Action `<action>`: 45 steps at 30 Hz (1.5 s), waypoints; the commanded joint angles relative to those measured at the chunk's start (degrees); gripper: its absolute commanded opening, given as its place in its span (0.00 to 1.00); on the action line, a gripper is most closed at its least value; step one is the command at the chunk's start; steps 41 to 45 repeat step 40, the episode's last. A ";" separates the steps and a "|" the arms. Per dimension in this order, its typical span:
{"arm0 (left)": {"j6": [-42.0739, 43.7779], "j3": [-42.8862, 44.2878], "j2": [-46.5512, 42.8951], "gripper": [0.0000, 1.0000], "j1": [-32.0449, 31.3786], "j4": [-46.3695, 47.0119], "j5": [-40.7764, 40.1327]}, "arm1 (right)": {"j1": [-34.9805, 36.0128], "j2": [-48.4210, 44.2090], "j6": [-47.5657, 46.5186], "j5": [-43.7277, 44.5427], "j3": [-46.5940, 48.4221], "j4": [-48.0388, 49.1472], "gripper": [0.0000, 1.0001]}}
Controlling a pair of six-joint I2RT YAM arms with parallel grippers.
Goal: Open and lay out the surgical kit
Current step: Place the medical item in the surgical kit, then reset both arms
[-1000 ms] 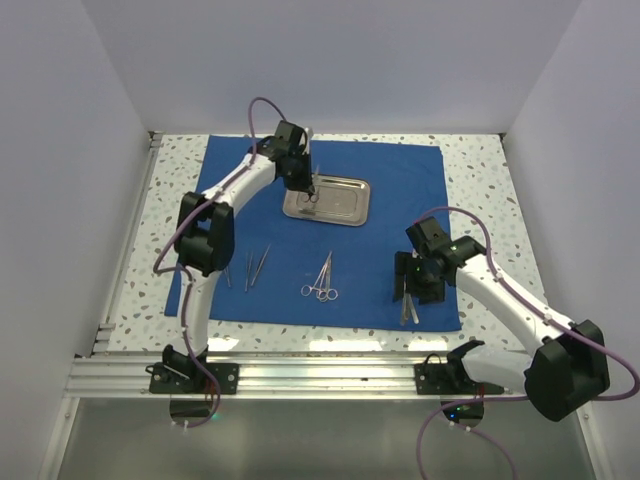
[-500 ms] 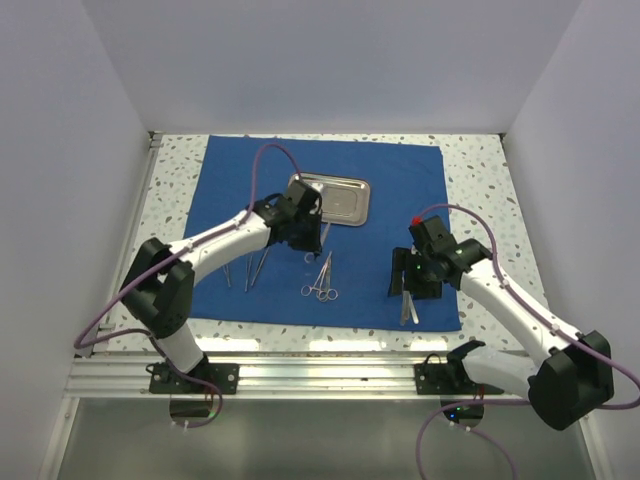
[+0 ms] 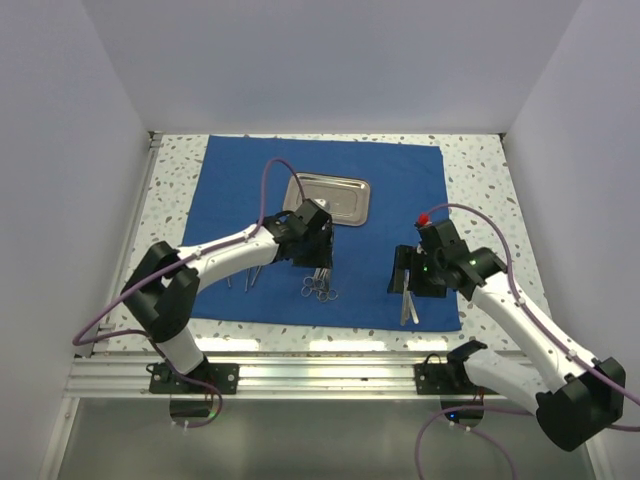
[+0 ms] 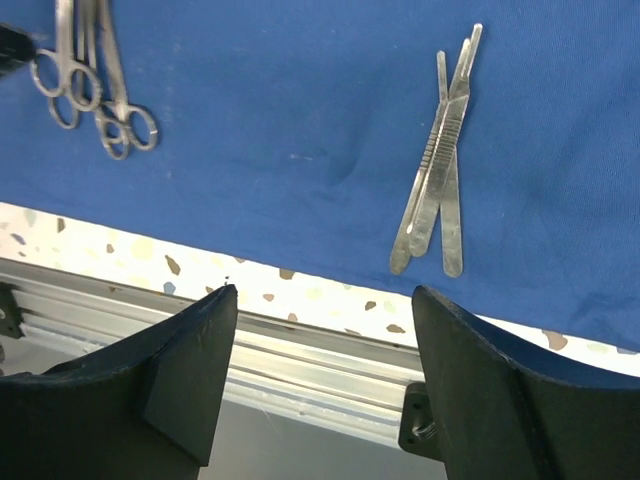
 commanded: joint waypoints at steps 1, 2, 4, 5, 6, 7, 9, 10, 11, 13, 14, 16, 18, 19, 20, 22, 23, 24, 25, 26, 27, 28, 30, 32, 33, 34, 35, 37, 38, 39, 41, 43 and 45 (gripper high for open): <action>-1.65 1.68 -0.25 0.57 -1.43 0.94 -1.73 | 0.13 -3.43 -0.83 -1.81 0.35 -0.01 0.75; -1.65 1.85 -0.51 0.58 -1.61 0.77 -1.74 | 0.04 -4.31 -0.92 -2.25 0.44 0.08 0.76; -1.56 2.03 -1.21 0.59 -2.04 0.24 -2.09 | 0.04 -6.94 -1.19 -2.95 1.31 0.43 0.84; -1.39 2.12 -2.43 0.59 -2.22 0.32 -2.09 | 0.13 -8.00 -0.84 -2.87 2.36 0.52 0.86; -0.34 2.12 -3.23 0.59 -2.57 0.67 -2.17 | 0.13 -8.96 -0.83 -3.13 3.15 0.78 0.89; 0.19 2.03 -4.28 0.58 -2.75 0.94 -2.52 | 0.13 -11.24 -1.18 -4.44 3.86 1.21 0.91; 3.08 1.86 -7.97 0.56 -3.19 1.99 -4.71 | 0.13 -13.44 -1.01 -3.23 6.05 2.10 0.96; 4.14 1.68 -9.63 0.56 -3.19 2.52 -6.20 | 0.04 -15.54 -0.49 -2.09 6.58 2.45 0.98; 5.20 1.33 -13.22 0.55 -3.28 2.70 -8.22 | 0.04 -16.78 0.74 0.79 7.02 3.49 0.98; 8.18 0.45 -17.39 0.57 -3.28 4.27 -16.03 | 0.13 -19.86 1.27 2.76 7.20 4.82 0.98; 10.02 -0.77 -21.47 0.58 -3.19 5.06 -19.37 | 0.04 -20.57 1.80 4.06 7.47 5.61 0.98; 12.66 -3.05 -25.54 0.62 -3.10 9.71 -27.81 | 0.13 -21.62 1.80 4.16 7.99 6.14 0.99; 17.85 -6.48 -30.55 0.64 -3.19 15.31 -33.69 | 0.04 -22.07 1.80 5.48 9.13 6.23 0.99; 19.60 -8.58 -31.79 0.65 -3.19 17.01 -34.86 | 0.04 -22.07 1.80 5.83 9.57 5.45 0.98; 22.84 -9.30 -33.80 0.65 -3.19 18.42 -37.48 | 0.13 -21.63 2.15 6.01 10.71 4.92 0.98; 24.54 -10.44 -35.40 0.70 -3.19 20.89 -40.04 | 0.13 -21.54 2.07 7.50 11.60 4.04 0.98; 25.15 -10.54 -35.58 0.72 -3.19 20.63 -42.67 | 0.13 -21.63 1.98 8.20 12.12 3.86 0.99; 25.16 -10.62 -35.67 0.77 -3.02 20.37 -43.82 | 0.13 -21.80 1.72 9.16 12.30 3.86 0.98; 25.16 -10.62 -35.49 0.78 -3.01 20.19 -44.44 | 0.04 -22.07 1.71 10.30 12.56 3.60 0.98; 25.24 -10.54 -35.40 0.79 -3.10 19.58 -45.06 | 0.04 -22.59 1.71 11.19 12.65 3.51 0.98; 25.24 -10.54 -35.32 0.80 -3.02 19.31 -45.24 | 0.13 -22.86 1.89 13.37 12.83 3.07 0.98; 25.07 -10.45 -34.97 0.82 -3.01 19.13 -45.33 | 0.13 -23.21 1.80 14.35 13.00 2.98 0.98; 24.55 -10.27 -34.61 0.85 -2.93 17.91 -46.03 | 0.13 -23.91 1.71 15.84 13.27 2.89 0.98; 23.41 -10.18 -34.35 0.90 -3.01 16.86 -46.99 | 0.04 -24.35 1.45 17.26 13.44 2.80 0.98; 23.31 -10.18 -34.26 0.92 -3.01 16.67 -47.09 | 0.13 -24.61 1.36 17.61 13.44 2.80 0.98; 23.22 -10.10 -34.26 0.94 -2.84 16.50 -47.17 | 0.04 -24.53 1.36 18.39 13.44 2.63 0.98; 22.79 -10.18 -34.26 0.98 -2.84 15.97 -47.61 | 0.04 -24.62 1.28 18.66 13.62 2.36 0.98; 22.43 -9.84 -34.26 1.00 -2.66 15.01 -48.05 | 0.13 -24.44 0.93 19.10 13.97 1.75 0.98; 22.08 -9.66 -34.26 1.00 -2.23 13.96 -48.14 | 0.13 -24.53 0.75 18.50 13.71 2.18 0.98; 21.99 -9.48 -34.17 1.00 -2.05 13.60 -48.93 | 0.04 -24.53 0.66 18.75 13.62 2.45 0.98; 21.56 -9.13 -33.74 1.00 -1.70 12.99 -50.24 | 0.04 -24.53 0.66 19.54 13.88 2.19 0.98; 21.56 -9.13 -33.74 1.00 -1.70 12.99 -50.24 | 0.04 -24.53 0.66 19.54 13.88 2.19 0.98; 21.56 -9.13 -33.74 1.00 -1.70 12.99 -50.24 | 0.04 -24.53 0.66 19.54 13.88 2.19 0.98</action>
